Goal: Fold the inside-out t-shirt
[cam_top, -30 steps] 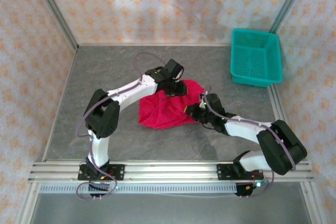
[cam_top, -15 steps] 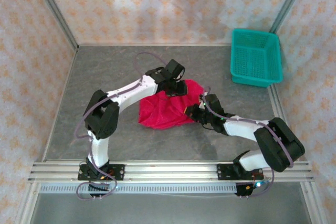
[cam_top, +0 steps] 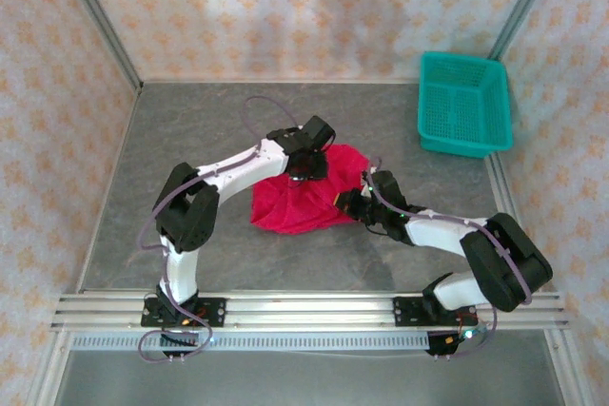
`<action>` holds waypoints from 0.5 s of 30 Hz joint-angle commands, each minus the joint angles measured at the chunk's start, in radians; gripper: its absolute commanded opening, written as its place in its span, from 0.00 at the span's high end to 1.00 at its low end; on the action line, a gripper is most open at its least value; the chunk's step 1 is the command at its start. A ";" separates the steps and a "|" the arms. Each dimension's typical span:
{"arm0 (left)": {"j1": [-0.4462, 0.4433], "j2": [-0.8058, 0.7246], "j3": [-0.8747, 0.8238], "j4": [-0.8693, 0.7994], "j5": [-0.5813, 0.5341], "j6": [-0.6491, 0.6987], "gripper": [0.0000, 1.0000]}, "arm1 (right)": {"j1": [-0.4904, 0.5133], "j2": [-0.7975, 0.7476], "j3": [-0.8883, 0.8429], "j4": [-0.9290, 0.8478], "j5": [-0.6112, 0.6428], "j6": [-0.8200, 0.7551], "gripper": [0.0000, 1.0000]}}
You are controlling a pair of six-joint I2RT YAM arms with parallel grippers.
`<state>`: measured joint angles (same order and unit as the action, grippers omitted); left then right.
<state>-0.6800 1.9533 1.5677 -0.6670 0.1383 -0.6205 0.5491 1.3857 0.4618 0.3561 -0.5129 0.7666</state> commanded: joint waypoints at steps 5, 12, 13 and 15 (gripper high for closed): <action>0.000 0.045 0.024 -0.019 -0.019 0.009 0.80 | 0.008 -0.023 0.022 -0.025 0.022 -0.009 1.00; 0.000 0.046 -0.013 0.080 0.034 -0.020 0.68 | 0.008 -0.028 0.025 -0.041 0.021 -0.007 1.00; 0.000 0.050 -0.015 0.090 0.045 -0.022 0.79 | 0.008 -0.035 0.030 -0.054 0.024 -0.009 0.98; 0.000 0.059 -0.011 0.086 0.056 -0.020 1.00 | 0.006 -0.066 0.043 -0.109 0.046 -0.027 0.88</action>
<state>-0.6800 1.9888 1.5677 -0.6159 0.1745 -0.6334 0.5491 1.3663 0.4694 0.3073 -0.5079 0.7635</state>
